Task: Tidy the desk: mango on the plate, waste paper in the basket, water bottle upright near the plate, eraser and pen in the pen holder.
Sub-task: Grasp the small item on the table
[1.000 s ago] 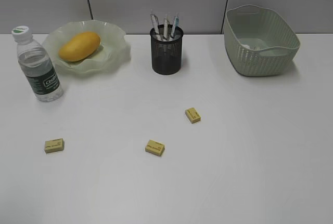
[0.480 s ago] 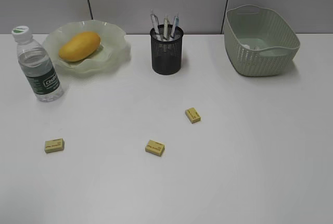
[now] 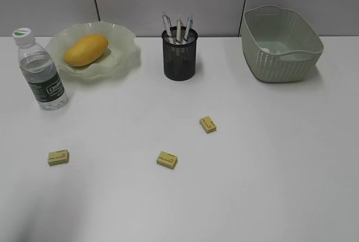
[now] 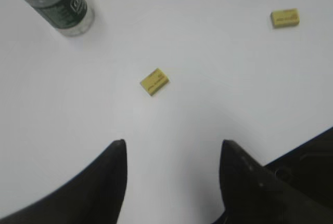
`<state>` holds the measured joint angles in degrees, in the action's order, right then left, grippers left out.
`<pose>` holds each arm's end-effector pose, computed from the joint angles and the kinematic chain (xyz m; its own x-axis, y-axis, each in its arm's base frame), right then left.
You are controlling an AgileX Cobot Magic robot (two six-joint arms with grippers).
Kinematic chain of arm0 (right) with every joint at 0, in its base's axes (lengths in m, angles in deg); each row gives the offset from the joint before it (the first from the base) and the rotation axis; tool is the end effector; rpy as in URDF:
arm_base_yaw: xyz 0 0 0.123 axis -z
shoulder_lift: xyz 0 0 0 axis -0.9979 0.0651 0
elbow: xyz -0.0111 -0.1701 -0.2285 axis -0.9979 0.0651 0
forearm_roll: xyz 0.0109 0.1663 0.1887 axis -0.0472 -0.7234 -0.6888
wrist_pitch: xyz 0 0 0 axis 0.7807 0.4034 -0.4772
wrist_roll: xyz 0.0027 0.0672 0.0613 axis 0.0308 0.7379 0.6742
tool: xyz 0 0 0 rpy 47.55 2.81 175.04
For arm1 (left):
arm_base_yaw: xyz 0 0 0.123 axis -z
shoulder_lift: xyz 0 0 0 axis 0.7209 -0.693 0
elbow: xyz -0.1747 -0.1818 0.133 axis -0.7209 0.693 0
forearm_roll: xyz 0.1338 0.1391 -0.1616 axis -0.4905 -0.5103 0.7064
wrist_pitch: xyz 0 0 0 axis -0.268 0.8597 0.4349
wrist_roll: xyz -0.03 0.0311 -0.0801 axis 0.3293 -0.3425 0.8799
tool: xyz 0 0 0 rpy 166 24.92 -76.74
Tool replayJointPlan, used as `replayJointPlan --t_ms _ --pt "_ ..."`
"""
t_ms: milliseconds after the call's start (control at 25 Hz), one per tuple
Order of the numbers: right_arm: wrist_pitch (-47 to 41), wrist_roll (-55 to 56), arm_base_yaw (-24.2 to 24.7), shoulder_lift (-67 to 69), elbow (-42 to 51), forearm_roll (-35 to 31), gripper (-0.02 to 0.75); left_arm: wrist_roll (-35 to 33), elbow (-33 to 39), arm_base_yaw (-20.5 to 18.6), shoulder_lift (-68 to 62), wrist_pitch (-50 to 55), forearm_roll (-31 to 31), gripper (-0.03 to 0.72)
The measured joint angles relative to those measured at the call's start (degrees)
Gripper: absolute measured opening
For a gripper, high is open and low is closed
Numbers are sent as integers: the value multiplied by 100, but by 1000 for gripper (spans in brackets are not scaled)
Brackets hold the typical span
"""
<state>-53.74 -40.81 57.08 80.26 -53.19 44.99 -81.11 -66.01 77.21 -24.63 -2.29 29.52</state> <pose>0.0470 0.0205 0.2876 -0.5685 -0.2587 -0.7809 -0.4208 0.9071 0.0059 0.1199 -0.0609 0.2844 -0.6671 0.4117 -0.6209 0.4607 0.8829 0.0905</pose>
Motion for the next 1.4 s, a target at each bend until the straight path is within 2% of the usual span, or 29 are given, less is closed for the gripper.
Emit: replayJointPlan --t_ms 240,440,680,800,1000,1400 --pt "5 5 0 0 0 7 513 -457 -888 0 -2186 355 -49 436" --pt "5 5 0 0 0 7 513 -1047 -1570 -26 -3389 398 -54 436" --pt "5 5 0 0 0 7 513 -2049 -1865 -459 -4428 463 -3 436" --pt "5 5 0 0 0 7 513 -2400 -1865 -678 -4712 356 3 462" --pt "5 5 0 0 0 7 513 -2551 -1953 -734 -5109 47 -60 531" --pt "5 10 0 0 0 7 512 -2575 -2465 -734 -6135 -149 -172 538"
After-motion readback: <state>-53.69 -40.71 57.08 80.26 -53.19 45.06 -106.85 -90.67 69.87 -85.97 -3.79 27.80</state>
